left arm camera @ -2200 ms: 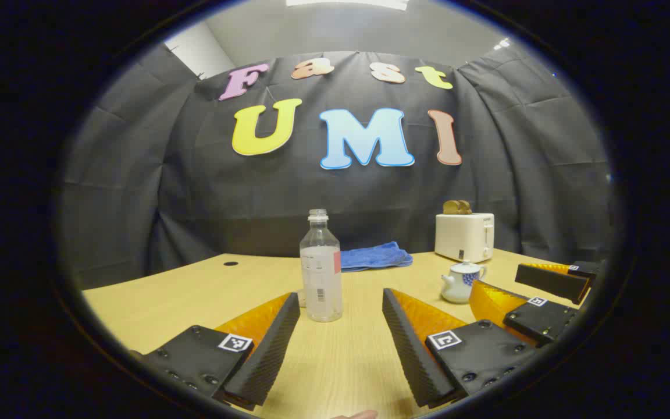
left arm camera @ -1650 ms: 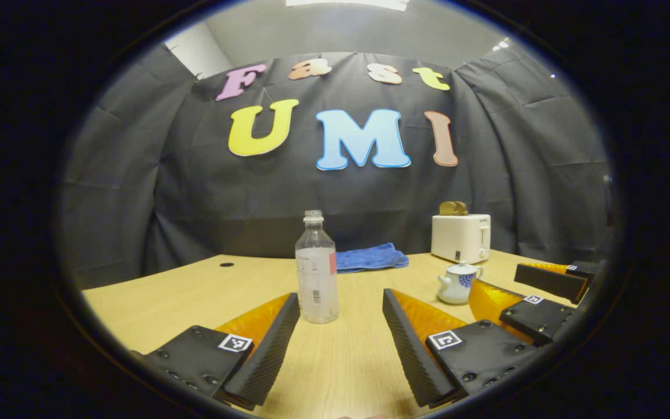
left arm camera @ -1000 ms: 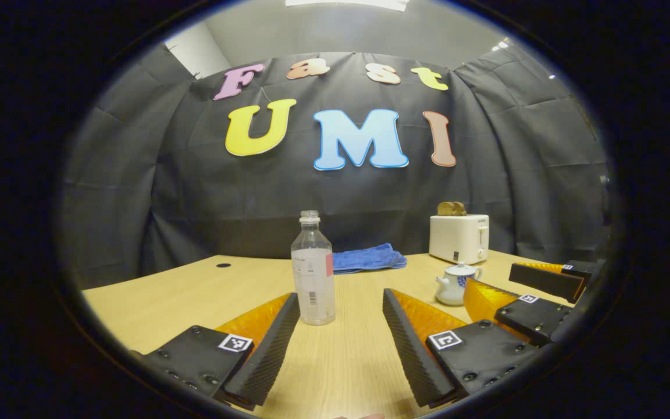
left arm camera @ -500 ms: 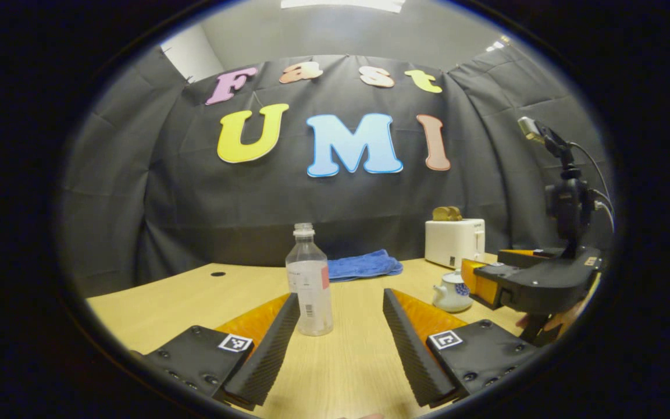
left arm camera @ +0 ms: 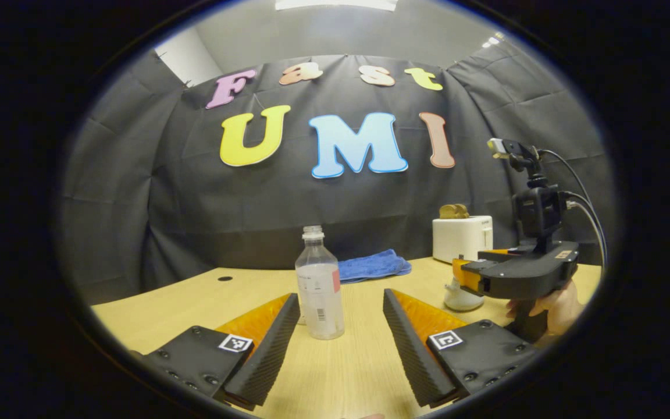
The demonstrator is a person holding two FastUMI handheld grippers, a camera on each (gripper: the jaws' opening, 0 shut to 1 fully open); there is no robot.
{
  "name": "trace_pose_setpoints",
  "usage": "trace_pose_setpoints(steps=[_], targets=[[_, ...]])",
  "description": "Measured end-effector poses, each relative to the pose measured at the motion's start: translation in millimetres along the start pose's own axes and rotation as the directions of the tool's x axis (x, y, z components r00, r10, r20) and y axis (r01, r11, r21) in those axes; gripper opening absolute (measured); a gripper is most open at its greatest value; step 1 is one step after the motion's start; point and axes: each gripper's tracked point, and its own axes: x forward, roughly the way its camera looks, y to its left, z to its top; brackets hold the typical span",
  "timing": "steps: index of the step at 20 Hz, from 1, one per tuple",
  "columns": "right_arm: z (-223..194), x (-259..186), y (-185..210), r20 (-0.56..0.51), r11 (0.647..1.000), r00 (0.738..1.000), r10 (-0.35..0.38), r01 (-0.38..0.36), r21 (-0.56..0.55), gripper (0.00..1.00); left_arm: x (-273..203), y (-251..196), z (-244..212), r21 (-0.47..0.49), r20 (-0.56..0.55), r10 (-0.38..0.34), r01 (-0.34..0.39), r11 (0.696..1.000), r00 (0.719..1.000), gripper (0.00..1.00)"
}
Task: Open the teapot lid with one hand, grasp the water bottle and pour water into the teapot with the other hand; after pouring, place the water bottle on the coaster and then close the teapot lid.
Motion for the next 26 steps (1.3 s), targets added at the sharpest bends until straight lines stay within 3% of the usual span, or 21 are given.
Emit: trace_pose_setpoints(steps=[1,2,3,5,6,18,26], targets=[[-3,1,0,-0.025,1.000,1.000,-0.001,0.001,0.008,0.65,1,1,1,0.002,0.001,0.000,0.000,1.000,1.000,1.00],[-6,3,-2,-0.032,1.000,0.999,-0.001,0.002,0.026,0.63,3,2,3,0.003,0.003,0.000,0.000,1.000,1.000,1.00],[-9,5,-2,-0.033,1.000,0.999,-0.008,0.009,0.026,0.36,3,2,2,0.009,0.004,0.001,-0.001,1.000,1.000,1.00],[-7,4,-1,-0.036,1.000,0.999,-0.005,0.005,-0.010,0.31,7,3,3,0.006,0.003,-0.005,0.005,1.000,1.000,1.00],[-6,8,-4,-0.029,1.000,0.999,-0.020,0.020,-0.008,0.09,9,0,-3,-0.003,-0.009,-0.012,0.012,1.000,1.000,1.00],[24,-19,-1,0.065,0.999,0.998,0.017,-0.014,-0.047,0.10,39,16,-11,-0.087,-0.042,-0.006,0.003,0.996,0.999,1.00],[6,-82,25,0.040,0.992,0.991,0.128,-0.128,-0.016,0.09,88,32,-25,-0.069,-0.080,0.009,-0.015,0.998,0.997,1.00]])
